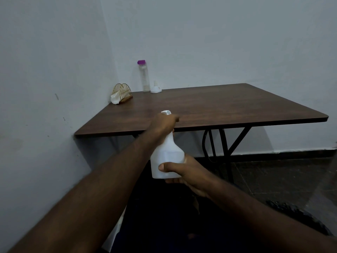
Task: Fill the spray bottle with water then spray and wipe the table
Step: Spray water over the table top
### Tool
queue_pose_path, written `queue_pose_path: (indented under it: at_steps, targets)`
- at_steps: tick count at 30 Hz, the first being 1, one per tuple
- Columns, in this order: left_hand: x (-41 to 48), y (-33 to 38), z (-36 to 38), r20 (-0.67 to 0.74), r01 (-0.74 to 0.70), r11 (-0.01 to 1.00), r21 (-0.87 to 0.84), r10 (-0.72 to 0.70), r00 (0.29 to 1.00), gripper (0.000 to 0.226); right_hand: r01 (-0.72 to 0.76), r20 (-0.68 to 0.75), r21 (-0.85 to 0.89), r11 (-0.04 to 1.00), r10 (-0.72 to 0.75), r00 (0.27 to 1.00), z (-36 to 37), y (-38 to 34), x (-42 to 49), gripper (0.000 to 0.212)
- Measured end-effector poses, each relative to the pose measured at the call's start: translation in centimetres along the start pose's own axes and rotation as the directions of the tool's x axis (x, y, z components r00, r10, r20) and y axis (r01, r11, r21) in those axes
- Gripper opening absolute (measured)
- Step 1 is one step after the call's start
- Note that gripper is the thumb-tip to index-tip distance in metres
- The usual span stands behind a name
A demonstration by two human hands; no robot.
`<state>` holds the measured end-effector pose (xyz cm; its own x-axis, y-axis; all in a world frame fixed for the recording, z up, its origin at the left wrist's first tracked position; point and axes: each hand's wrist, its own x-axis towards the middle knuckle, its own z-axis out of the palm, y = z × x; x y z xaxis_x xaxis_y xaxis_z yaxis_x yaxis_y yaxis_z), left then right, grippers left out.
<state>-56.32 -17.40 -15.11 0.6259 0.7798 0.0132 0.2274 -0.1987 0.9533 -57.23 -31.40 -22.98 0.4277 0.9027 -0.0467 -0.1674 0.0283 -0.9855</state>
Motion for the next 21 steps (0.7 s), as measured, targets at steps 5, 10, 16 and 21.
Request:
queue_pose_path:
  at_steps: [5, 10, 16, 21]
  targets:
    - [-0.1, 0.4, 0.3, -0.078, -0.054, 0.995, 0.079, 0.060, 0.995, 0.031, 0.004, 0.009, 0.027, 1.000, -0.004, 1.000, -0.4, 0.2, 0.5, 0.046]
    - [0.0, 0.5, 0.7, 0.074, -0.013, 0.997, -0.079, 0.019, 0.997, 0.023, 0.041, -0.056, -0.012, 0.999, -0.042, 0.998, -0.8, 0.3, 0.2, 0.042]
    - [-1.1, 2.1, 1.3, 0.233, 0.029, 0.974, -0.223, 0.024, 0.972, 0.004, 0.117, -0.216, -0.057, 0.992, -0.126, 0.968, -0.5, 1.0, 0.1, 0.047]
    - [-1.3, 3.2, 2.4, 0.188, -0.012, 0.988, -0.157, 0.042, 0.981, 0.005, 0.167, -0.287, -0.073, 0.983, -0.181, 0.941, -0.5, 1.2, 0.4, 0.061]
